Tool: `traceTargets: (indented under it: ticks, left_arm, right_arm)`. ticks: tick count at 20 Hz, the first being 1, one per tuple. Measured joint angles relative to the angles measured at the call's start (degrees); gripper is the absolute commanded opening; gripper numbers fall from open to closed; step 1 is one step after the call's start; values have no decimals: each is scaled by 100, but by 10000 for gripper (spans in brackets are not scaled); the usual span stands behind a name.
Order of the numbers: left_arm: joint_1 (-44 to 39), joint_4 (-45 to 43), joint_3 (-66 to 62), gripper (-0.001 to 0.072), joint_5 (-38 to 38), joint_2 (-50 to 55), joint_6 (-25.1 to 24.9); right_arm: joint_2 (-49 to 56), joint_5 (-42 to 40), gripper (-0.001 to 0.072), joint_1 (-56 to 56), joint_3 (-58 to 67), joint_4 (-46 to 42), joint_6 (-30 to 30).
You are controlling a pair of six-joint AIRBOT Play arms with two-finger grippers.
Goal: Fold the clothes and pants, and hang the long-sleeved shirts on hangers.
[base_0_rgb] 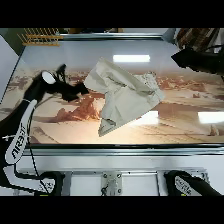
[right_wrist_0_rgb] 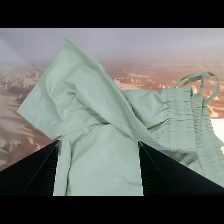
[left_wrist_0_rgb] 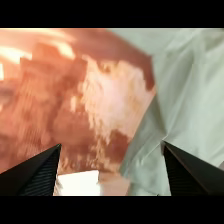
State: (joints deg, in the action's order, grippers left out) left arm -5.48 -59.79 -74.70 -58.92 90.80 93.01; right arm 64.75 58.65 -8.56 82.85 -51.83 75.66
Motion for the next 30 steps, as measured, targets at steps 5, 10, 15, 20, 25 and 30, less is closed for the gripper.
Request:
traceTargets:
  ticks: [5,10,15,20,25,30]
  left_arm:
    - [-282,1346,1154,711,345,380,-748]
    - [-455,2243,1231,711,361,649,-1178]
    - [-645,2444,1180,637,479,734,-1255]
    - [-820,2441,1174,5,699,761,-1231]
    - [-275,2479,1169,6,533,238,-1285]
    - [785,2479,1167,6,715,-568,-1578]
  right_arm:
    - [-236,238,528,256,-61,22,-68]
    - [-284,293,528,452,-70,55,-68]
    - [-293,313,528,503,-70,66,-68]
    - [-293,321,528,511,-70,63,-68]
    - [-293,334,528,511,-70,66,-68]
    - [-293,334,528,511,-70,66,-70]
